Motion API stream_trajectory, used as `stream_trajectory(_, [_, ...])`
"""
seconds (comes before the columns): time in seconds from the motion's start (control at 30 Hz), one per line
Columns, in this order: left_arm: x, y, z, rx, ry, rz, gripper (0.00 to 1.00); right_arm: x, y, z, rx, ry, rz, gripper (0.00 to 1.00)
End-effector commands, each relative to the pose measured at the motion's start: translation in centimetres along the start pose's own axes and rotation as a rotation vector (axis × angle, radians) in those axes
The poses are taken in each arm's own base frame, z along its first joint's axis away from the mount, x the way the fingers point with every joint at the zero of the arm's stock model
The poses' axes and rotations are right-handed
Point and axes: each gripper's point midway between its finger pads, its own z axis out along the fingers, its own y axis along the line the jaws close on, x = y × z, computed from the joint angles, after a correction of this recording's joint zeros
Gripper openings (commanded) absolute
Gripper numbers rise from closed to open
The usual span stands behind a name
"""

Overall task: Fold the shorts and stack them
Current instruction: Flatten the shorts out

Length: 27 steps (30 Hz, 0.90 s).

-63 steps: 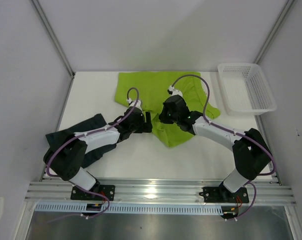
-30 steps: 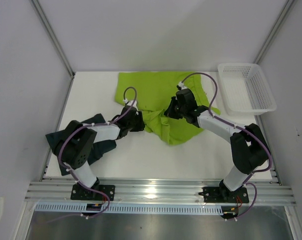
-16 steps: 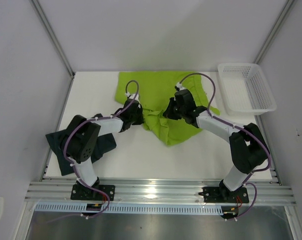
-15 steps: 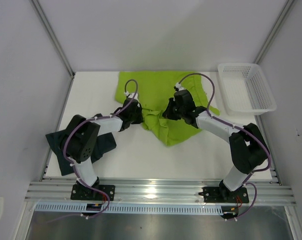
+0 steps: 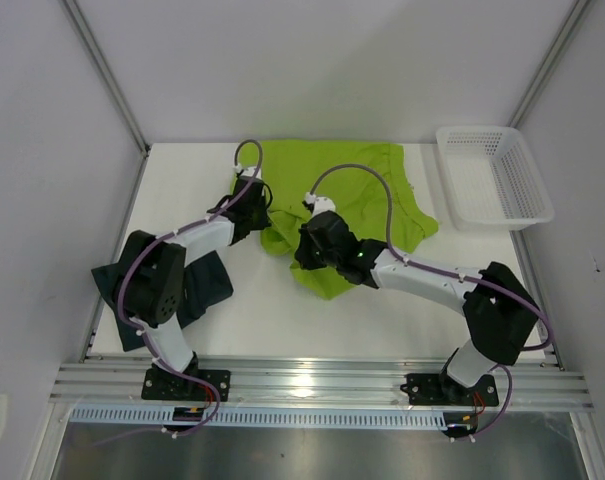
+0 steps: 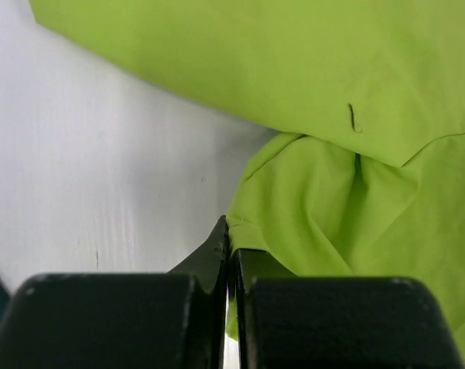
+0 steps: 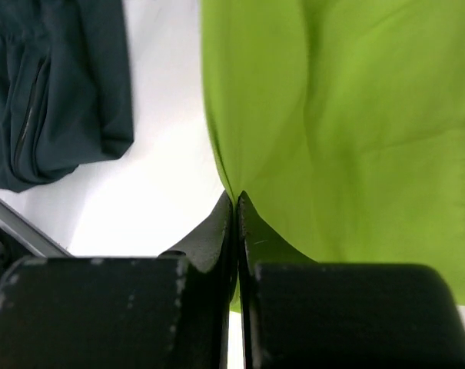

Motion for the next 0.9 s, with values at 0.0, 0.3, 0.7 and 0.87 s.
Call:
stream_trajectory(0.0, [-6.1, 2.6, -1.0, -0.116, -0.136, 0.000, 0.00, 2.0, 1.8, -0.2, 0.042, 0.027, -0.096, 0.00])
stream_trajectory(0.3, [-8.3, 7.0, 1.1, -0.260, -0.110, 0.037, 0.04, 8.0, 8.6, 1.6, -0.217, 0.171, -0.070, 0.23])
stream_trajectory(0.7, [-9.0, 13.0, -0.5, -0.453, -0.110, -0.102, 0.84, 0.7, 0.1, -1.7, -0.084, 0.035, 0.079, 0.57])
stream_trajectory(0.87, [-9.3, 13.4, -1.4, -0.440, -0.121, -0.160, 0.83, -2.4, -8.9, -4.8, 0.188, -0.078, 0.219, 0.56])
